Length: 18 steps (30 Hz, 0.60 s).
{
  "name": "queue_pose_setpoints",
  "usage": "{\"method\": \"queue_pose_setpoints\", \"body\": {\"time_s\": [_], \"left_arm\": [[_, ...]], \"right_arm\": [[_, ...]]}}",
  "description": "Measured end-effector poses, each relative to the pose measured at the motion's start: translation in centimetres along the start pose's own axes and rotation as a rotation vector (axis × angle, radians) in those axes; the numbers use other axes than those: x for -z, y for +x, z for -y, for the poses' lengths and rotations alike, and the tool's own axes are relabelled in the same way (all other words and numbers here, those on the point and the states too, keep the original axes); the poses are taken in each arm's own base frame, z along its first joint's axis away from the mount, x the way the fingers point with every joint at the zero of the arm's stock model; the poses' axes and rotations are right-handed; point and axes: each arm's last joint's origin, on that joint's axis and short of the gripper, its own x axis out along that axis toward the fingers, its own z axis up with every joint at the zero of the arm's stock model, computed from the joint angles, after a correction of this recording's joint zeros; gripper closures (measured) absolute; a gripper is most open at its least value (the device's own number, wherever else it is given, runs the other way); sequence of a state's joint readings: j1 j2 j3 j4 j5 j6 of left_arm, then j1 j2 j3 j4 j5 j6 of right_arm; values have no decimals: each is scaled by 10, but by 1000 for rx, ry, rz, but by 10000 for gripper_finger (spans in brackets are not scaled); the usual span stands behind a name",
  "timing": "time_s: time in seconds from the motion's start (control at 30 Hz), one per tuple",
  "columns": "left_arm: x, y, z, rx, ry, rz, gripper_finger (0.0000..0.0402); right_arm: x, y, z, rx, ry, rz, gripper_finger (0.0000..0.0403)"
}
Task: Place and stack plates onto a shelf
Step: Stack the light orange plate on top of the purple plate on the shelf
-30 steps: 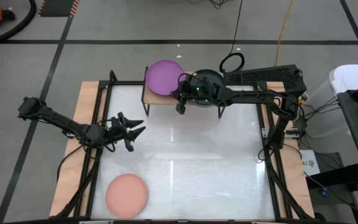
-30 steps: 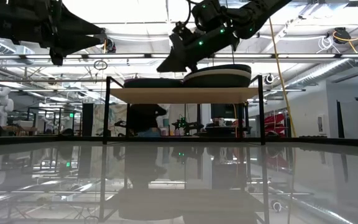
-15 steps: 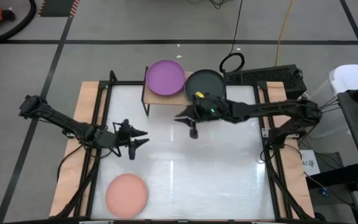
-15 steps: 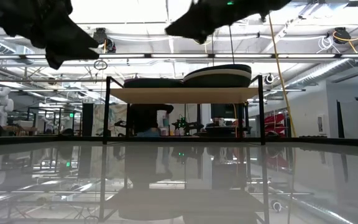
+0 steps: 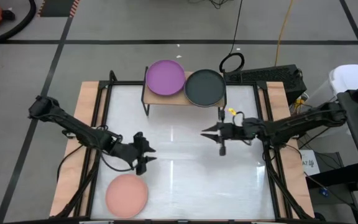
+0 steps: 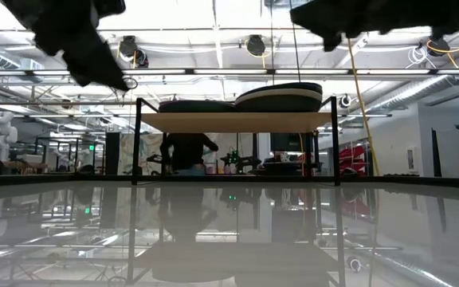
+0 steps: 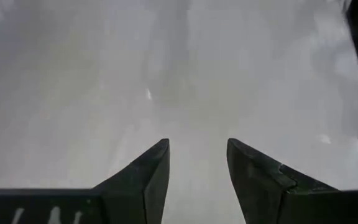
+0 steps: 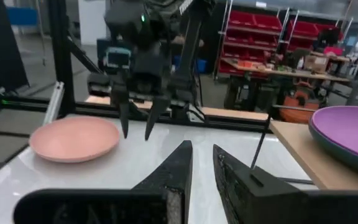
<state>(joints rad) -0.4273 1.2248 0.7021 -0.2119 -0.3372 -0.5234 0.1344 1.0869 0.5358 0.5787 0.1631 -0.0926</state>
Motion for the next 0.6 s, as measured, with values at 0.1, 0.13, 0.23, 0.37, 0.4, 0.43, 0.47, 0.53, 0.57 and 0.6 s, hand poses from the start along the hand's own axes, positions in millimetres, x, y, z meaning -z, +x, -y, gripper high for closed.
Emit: {"method": "queue_pose_setpoints", "body": {"time_s": [0.1, 0.13, 0.23, 0.37, 0.4, 0.43, 0.47, 0.53, 0.57, 0.6], "left_arm": [[3, 8, 1, 44, -24, -118, 236], [5, 10, 1, 59, -41, -157, 236], [12, 14, -1, 90, -93, -269, 236], [21, 15, -2, 124, -147, -407, 236], [24, 15, 0, 141, -144, -440, 236], [27, 14, 1, 160, -138, -473, 236], [29, 14, 4, 183, -127, -498, 236], [34, 14, 9, 223, -94, -536, 236], [37, 13, 12, 226, -72, -556, 236], [40, 13, 14, 232, -55, -566, 236]], "right_arm": [[6, -15, -1, -10, 17, 35, 355], [8, -18, -1, -12, 27, 46, 355], [13, -27, 0, -12, 54, 57, 355], [20, -32, 0, 7, 71, 71, 355], [20, -32, 0, 7, 76, 74, 355], [21, -32, 0, 7, 78, 72, 355], [22, -32, 0, 6, 77, 67, 355], [23, -32, 0, 6, 77, 64, 355], [23, -32, 0, 6, 76, 63, 355], [23, -32, 0, 6, 75, 62, 355]]}}
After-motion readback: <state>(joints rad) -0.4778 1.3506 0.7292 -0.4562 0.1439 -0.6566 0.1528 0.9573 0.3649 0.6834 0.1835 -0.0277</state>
